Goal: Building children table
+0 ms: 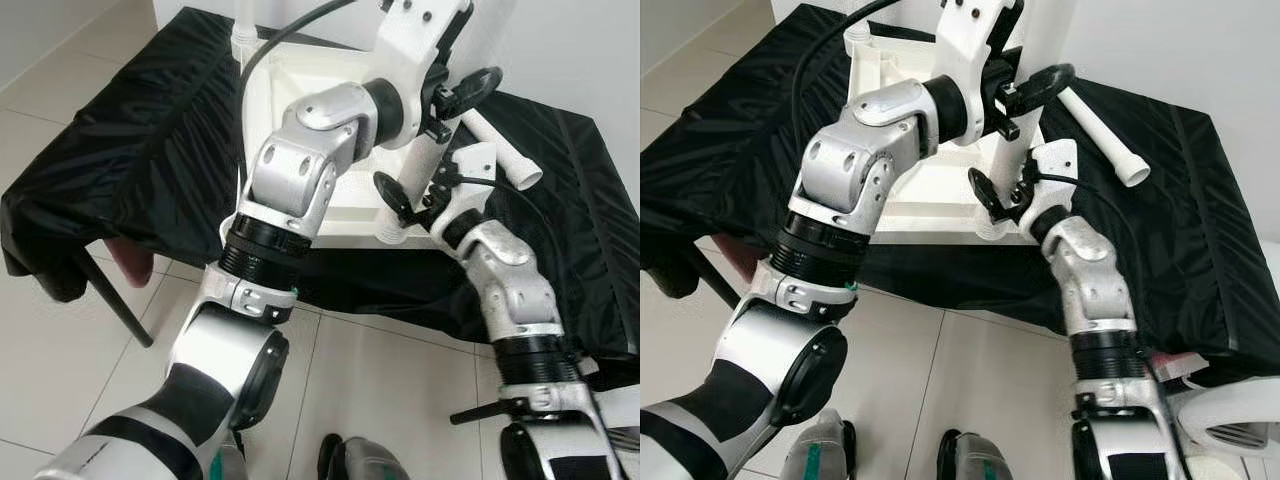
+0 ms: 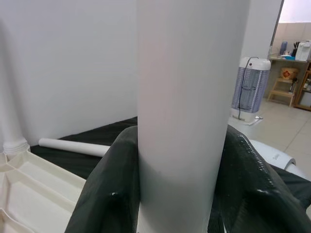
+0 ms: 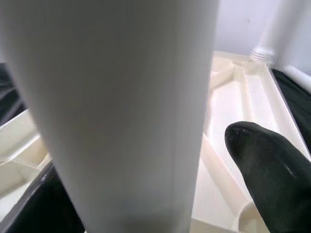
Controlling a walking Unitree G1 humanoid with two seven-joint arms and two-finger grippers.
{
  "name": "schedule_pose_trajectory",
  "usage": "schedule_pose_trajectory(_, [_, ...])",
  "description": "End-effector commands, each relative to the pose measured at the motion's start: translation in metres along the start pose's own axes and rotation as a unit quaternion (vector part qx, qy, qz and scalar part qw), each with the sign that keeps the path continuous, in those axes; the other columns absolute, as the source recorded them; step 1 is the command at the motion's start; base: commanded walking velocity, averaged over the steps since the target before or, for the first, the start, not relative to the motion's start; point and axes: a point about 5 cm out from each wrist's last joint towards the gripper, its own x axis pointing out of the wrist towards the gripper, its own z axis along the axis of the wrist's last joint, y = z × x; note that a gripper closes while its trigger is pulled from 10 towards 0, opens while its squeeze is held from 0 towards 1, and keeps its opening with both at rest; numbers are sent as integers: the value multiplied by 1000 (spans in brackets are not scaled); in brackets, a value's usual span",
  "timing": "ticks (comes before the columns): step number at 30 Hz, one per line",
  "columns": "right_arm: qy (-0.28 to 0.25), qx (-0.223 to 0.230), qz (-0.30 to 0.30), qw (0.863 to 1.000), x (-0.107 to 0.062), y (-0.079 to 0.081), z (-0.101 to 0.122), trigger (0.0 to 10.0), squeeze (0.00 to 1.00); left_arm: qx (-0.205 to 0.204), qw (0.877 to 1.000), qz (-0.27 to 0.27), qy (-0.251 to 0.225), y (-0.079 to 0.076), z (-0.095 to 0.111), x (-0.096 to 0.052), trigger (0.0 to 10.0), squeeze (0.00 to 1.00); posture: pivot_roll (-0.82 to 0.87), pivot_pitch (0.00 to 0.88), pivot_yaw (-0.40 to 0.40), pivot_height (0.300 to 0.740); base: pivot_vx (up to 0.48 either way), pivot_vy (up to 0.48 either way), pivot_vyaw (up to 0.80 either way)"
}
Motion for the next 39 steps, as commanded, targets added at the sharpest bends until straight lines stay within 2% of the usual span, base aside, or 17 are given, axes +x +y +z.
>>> schedule_pose_trajectory(1, [4, 3, -39, 999, -3, -4, -1, 10000, 0, 8, 998, 66, -8, 3, 6, 2, 10000, 0, 82, 71, -119, 740, 0, 0, 0])
schedule_pose_trajectory(17, [19, 25, -121, 992, 0, 19, 1, 10000, 0, 23, 997, 68, -13, 4, 10, 1, 10000, 0, 76, 74, -118, 740, 0, 0, 0])
schedule_pose_trajectory(18, [19, 25, -122, 992, 0, 19, 2, 8118, 0, 24, 997, 67, -14, 3, 10, 1, 10000, 0, 77, 74, -119, 740, 0, 0, 0])
schedule_pose_trajectory(19, [20, 25, -124, 992, 0, 20, 3, 8118, 0, 24, 997, 67, -14, 3, 10, 1, 10000, 0, 76, 74, -119, 740, 0, 0, 0])
schedule_pose_trajectory(20, [18, 24, -125, 992, 0, 20, 5, 4941, 0, 25, 997, 66, -15, 3, 10, 1, 10000, 0, 76, 75, -120, 740, 0, 0, 0])
schedule_pose_trajectory(21, [17, 23, -127, 991, 0, 20, 7, 5843, 0, 25, 997, 66, -15, 3, 10, 1, 10000, 0, 75, 75, -120, 740, 0, 0, 0])
schedule_pose_trajectory(22, [17, 23, -127, 991, 0, 20, 7, 5843, 0, 25, 997, 66, -15, 3, 10, 1, 10000, 0, 75, 75, -120, 740, 0, 0, 0])
schedule_pose_trajectory(23, [12, 22, -129, 991, 0, 21, 11, 7216, 0, 25, 997, 66, -15, 3, 10, 1, 10000, 0, 75, 75, -121, 740, 0, 0, 0])
schedule_pose_trajectory(26, [9, 21, -129, 991, 0, 21, 13, 7216, 0, 25, 997, 66, -15, 3, 10, 1, 10000, 0, 75, 75, -121, 740, 0, 0, 0])
schedule_pose_trajectory(27, [2, 20, -132, 991, 1, 21, 19, 9137, 0, 26, 997, 65, -15, 3, 10, 1, 10000, 0, 75, 75, -121, 740, 0, 0, 0])
schedule_pose_trajectory(30, [0, 19, -133, 991, 1, 21, 20, 8941, 0, 26, 997, 65, -15, 2, 10, 1, 10000, 0, 75, 75, -121, 740, 0, 0, 0])
schedule_pose_trajectory(32, [-3, 20, -134, 991, 1, 21, 23, 9569, 0, 26, 997, 64, -16, 2, 10, 1, 10000, 0, 73, 73, -121, 740, 0, 0, 0])
schedule_pose_trajectory(34, [-3, 21, -134, 991, 1, 21, 24, 8941, 0, 27, 998, 64, -16, 2, 10, 2, 10000, 0, 73, 73, -121, 740, 0, 0, 0])
schedule_pose_trajectory(35, [-4, 22, -132, 991, 1, 22, 24, 4392, 0, 27, 998, 63, -16, 2, 11, 2, 10000, 0, 72, 72, -120, 740, 0, 0, 0])
schedule_pose_trajectory(37, [-4, 22, -132, 991, 1, 22, 24, 4392, 0, 27, 998, 62, -17, 2, 11, 2, 10000, 0, 72, 72, -120, 740, 0, 0, 0])
schedule_pose_trajectory(38, [-2, 22, -133, 991, 0, 22, 24, 2510, 0, 27, 998, 61, -17, 2, 11, 2, 10000, 0, 72, 72, -120, 740, 0, 0, 0])
schedule_pose_trajectory(39, [0, 22, -133, 991, 0, 21, 23, 2510, 0, 28, 998, 61, -18, 1, 11, 2, 10000, 0, 72, 72, -120, 740, 0, 0, 0])
